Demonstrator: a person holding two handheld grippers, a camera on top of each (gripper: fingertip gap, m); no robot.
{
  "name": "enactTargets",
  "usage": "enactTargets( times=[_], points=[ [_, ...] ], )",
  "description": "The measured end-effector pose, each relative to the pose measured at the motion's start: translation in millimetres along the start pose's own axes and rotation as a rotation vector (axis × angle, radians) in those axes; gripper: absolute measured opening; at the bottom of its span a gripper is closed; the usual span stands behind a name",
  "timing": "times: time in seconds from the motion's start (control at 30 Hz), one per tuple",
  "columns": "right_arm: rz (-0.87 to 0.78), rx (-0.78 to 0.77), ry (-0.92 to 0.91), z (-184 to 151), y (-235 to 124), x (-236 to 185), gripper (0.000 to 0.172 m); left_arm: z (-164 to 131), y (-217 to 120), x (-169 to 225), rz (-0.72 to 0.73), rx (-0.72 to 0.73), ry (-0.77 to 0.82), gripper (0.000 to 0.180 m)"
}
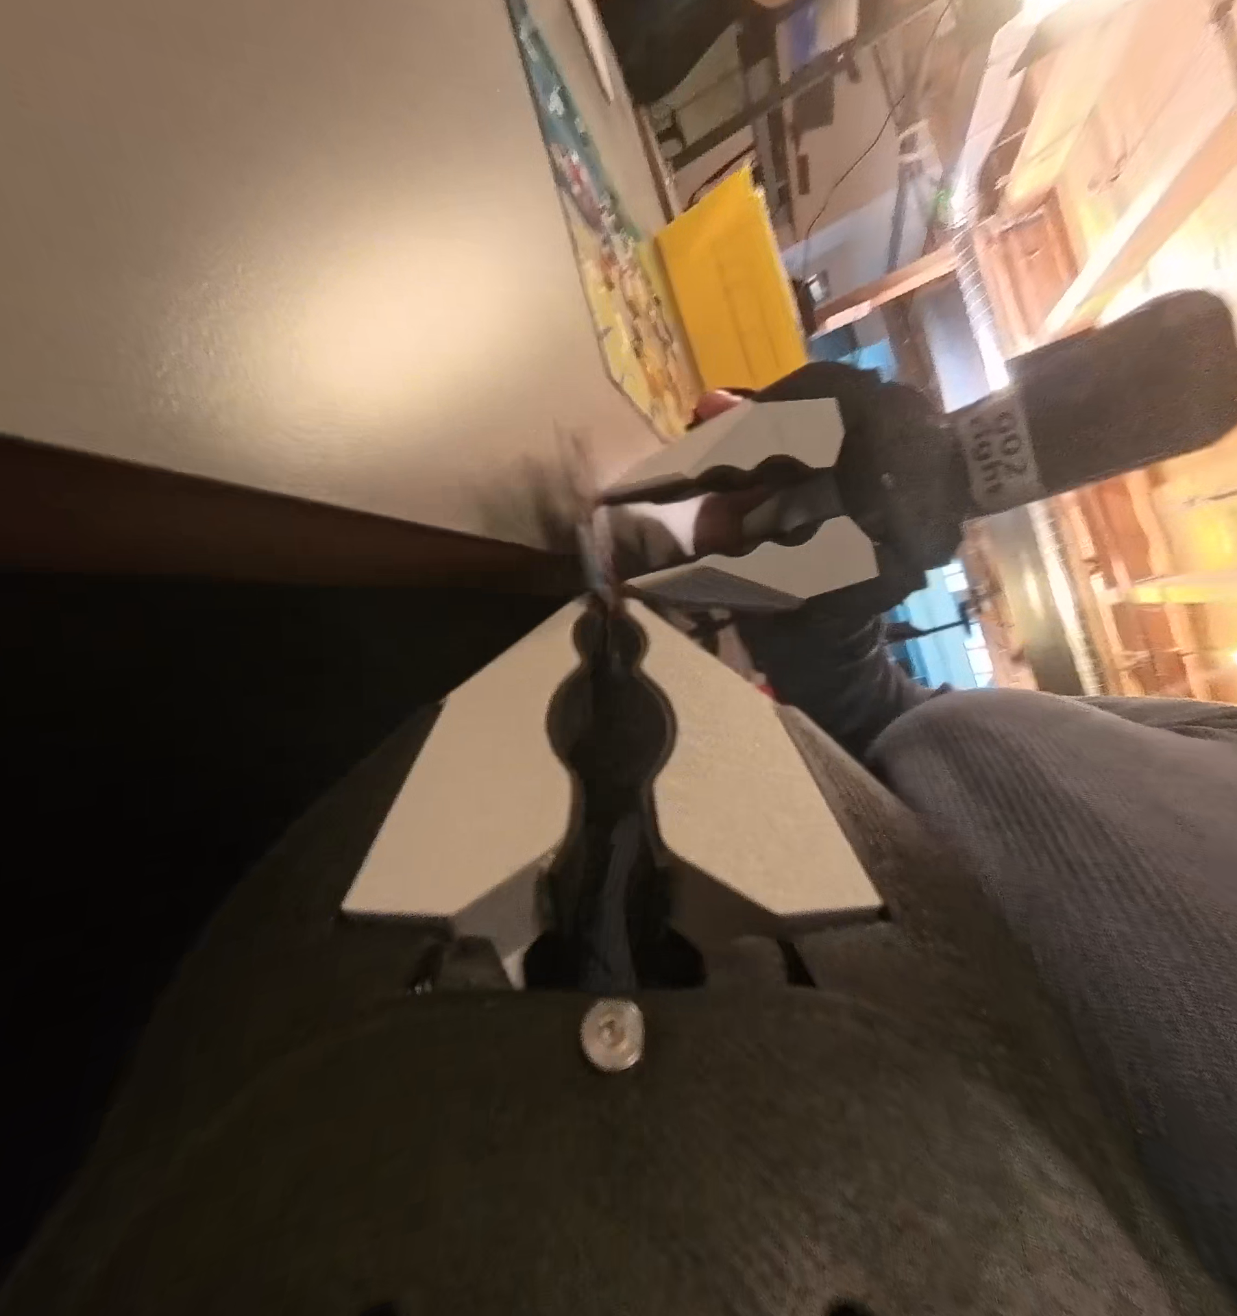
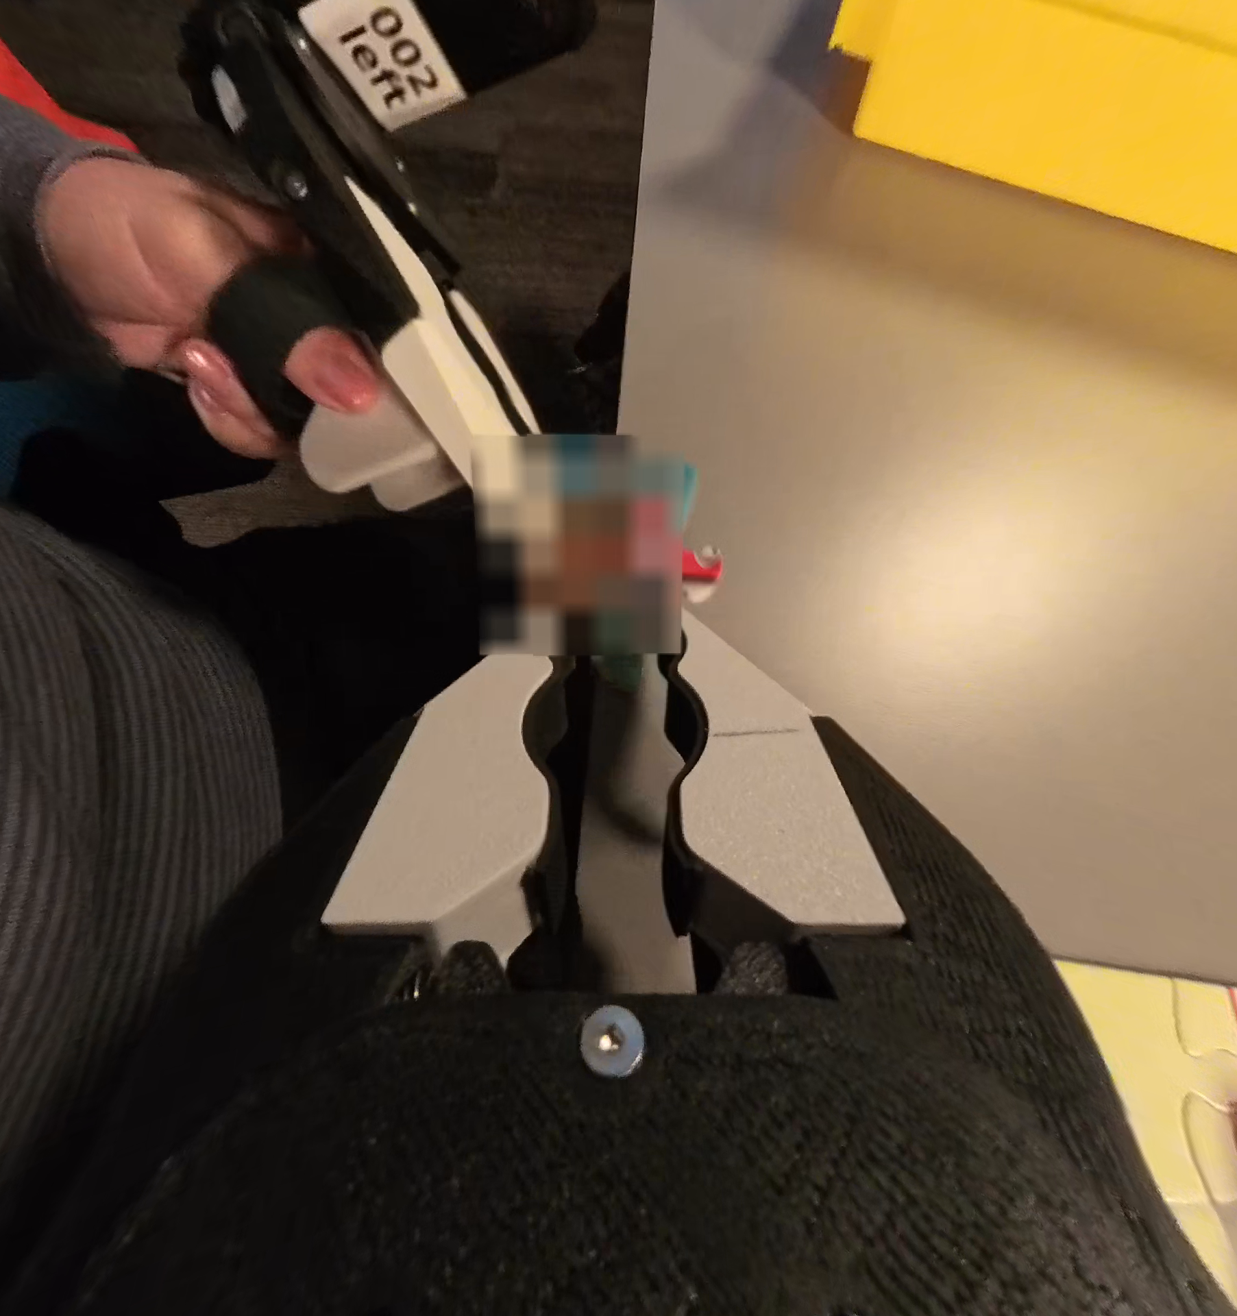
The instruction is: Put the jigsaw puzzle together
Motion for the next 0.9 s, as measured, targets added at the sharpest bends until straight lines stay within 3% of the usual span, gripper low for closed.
enactTargets(
  times=[0.1,0.27,0.4,0.43,0.53,0.57,0.67,0.7,0.9],
  points=[
    [0.020,0.047,0.025,2,-10,2,0.025,-3,-5,10,-0.002,-0.020,0.058,0.001],
    [0.183,0.291,0.217,20,-53,10,0.026,8,-7,50,-0.052,-0.071,0.260,0.001],
    [0.371,0.327,0.318,18,-78,9,0.016,24,14,79,-0.079,-0.167,0.458,0.001],
    [0.382,0.332,0.321,15,-83,10,0.004,27,21,84,-0.086,-0.188,0.496,0.001],
    [0.381,0.456,0.424,6,-113,20,0.000,44,45,99,-0.099,-0.179,0.568,0.004],
    [0.342,0.514,0.502,-1,-125,29,0.000,52,53,103,-0.087,-0.141,0.598,0.012],
    [0.212,0.693,0.764,-36,-163,59,0.000,81,78,109,0.014,0.025,0.736,0.076],
    [0.176,0.732,0.843,-51,-175,65,0.000,88,87,110,0.045,0.068,0.790,0.089],
    [-0.125,0.748,1.088,-135,-227,78,0.000,88,151,117,0.038,0.039,1.124,0.091]
  ],
)
Point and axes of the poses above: each gripper's, where its closed fingertips meet, y out along the fingers, z out of its top, x = y × z across the jaws, the point moved 5 cm from there along -y, back along the fingers, and after that the axes turned 5 degrees about -x, right-handed, at the moved point
